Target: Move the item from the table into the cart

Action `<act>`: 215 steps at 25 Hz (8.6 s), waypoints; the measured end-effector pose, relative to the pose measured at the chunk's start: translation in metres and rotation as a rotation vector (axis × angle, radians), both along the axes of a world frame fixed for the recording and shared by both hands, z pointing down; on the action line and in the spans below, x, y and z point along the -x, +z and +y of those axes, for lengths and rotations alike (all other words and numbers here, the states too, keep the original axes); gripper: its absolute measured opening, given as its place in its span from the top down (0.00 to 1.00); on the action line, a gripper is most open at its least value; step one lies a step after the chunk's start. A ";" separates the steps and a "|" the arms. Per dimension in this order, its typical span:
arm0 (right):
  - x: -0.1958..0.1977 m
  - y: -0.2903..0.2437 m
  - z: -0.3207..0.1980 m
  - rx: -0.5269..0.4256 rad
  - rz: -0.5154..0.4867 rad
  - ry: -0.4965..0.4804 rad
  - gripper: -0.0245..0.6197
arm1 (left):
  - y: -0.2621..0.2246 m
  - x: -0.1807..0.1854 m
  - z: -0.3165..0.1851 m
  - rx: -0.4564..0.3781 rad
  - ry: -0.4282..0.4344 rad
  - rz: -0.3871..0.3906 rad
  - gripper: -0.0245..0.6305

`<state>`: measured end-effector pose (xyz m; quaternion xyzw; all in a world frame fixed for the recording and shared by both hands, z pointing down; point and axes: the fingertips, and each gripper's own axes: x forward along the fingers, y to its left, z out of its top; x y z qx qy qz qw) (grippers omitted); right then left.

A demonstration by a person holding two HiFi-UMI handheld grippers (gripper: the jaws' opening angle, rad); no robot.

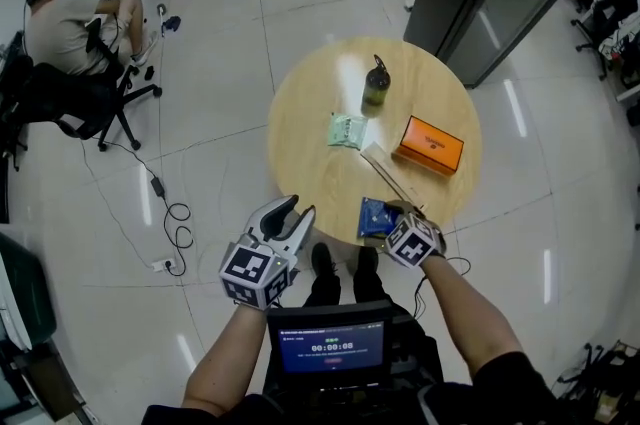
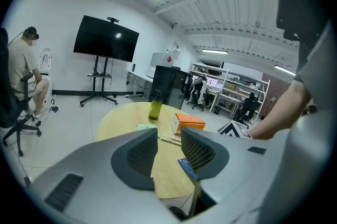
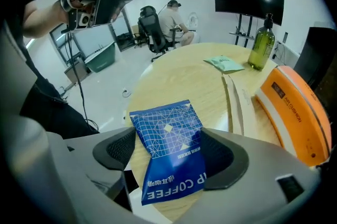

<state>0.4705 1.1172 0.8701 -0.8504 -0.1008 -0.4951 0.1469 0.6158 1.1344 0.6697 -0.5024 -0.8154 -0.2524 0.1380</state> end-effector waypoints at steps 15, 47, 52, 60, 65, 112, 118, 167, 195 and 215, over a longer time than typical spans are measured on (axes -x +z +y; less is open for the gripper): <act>-0.010 -0.001 0.002 -0.011 -0.037 0.038 0.78 | 0.007 0.006 -0.013 0.014 0.027 -0.006 0.72; 0.011 -0.353 0.007 0.204 0.618 0.356 0.90 | -0.224 0.001 -0.027 0.324 -0.006 -0.058 0.88; 0.026 -0.416 -0.002 0.282 0.732 0.373 0.90 | -0.249 0.010 -0.036 0.387 0.000 -0.054 0.95; 0.067 -0.502 0.013 0.476 0.864 0.403 0.90 | -0.283 0.053 -0.015 0.458 0.089 -0.068 0.96; 0.093 -0.509 0.015 0.507 0.860 0.423 0.90 | -0.297 0.084 -0.008 0.472 0.131 -0.070 0.96; 0.804 -0.546 -0.802 1.399 0.126 1.871 0.90 | -0.314 0.968 -0.698 0.371 1.839 -0.552 0.96; 0.842 -0.549 -0.919 1.471 -0.123 2.094 0.90 | -0.308 1.051 -0.818 0.286 2.100 -0.642 0.96; 0.510 -0.605 -2.073 1.533 -1.222 2.848 0.90 | -0.369 0.784 -2.080 -0.078 3.155 -1.073 0.96; 0.652 -0.599 -2.479 1.144 -0.810 2.718 0.90 | -0.407 0.881 -2.432 0.073 2.970 -0.981 0.96; 0.716 -0.467 -2.545 0.366 -0.420 2.636 0.90 | -0.373 0.927 -2.484 0.123 2.937 -0.797 0.96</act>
